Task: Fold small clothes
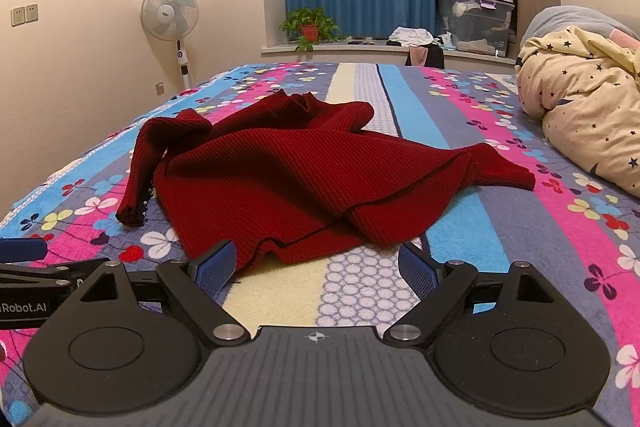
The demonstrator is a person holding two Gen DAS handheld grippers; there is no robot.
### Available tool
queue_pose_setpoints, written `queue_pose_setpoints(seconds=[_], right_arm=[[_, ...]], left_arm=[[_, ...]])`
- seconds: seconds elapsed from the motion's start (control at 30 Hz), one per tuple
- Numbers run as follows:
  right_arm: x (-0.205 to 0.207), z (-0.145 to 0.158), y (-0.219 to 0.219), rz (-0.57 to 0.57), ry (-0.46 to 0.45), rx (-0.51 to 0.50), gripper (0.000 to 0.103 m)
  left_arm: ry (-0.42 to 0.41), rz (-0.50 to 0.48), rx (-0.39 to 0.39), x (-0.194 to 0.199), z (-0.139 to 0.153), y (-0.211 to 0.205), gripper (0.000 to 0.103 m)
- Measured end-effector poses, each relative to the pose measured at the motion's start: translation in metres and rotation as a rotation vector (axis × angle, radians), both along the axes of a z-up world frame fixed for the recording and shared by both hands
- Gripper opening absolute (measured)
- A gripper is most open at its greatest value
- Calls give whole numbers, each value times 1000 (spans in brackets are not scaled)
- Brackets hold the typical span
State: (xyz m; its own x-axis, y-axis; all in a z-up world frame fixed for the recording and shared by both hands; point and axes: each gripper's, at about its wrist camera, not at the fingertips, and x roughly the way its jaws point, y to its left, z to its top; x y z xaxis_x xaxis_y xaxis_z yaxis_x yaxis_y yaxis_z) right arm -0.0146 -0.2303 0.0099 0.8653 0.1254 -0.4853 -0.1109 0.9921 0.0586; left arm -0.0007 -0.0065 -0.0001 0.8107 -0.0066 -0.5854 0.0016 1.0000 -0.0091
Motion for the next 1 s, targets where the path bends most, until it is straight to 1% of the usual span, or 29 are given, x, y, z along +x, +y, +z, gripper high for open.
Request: queue_pose_setpoints(seconds=[0.5,0.53,0.63,0.73,0.83,0.9,0.97,1.0], right_arm=[[-3,1,-4,1,-1,-2,89],[-3,1,-4,1,-1,-1,89],[-3,2,-4,2,-1,-3,89],[-4,3,-5,-1,0,7,89],[-4,5,-7,-4,-4,21,89],[-3,7,-11,-10,-6,34,89],[-1,10,-16,-21,-2,36,88],[0,11,-20,-16,-2,58,80]], left_arm=[[27,-5,-20,2,3,-1,92],[11,-6,2,2,2,-1,92],[-8,-10,11,1,2,-1,92],[-32,-23,-1,-2,3,0,91],[-32,-33,-8,-4,1,2,81],[-9,-33,-11,0,-2,5,66],[27,-37,-44,11,-6,8,55],[53,-46,-51,20,-8,9,50]])
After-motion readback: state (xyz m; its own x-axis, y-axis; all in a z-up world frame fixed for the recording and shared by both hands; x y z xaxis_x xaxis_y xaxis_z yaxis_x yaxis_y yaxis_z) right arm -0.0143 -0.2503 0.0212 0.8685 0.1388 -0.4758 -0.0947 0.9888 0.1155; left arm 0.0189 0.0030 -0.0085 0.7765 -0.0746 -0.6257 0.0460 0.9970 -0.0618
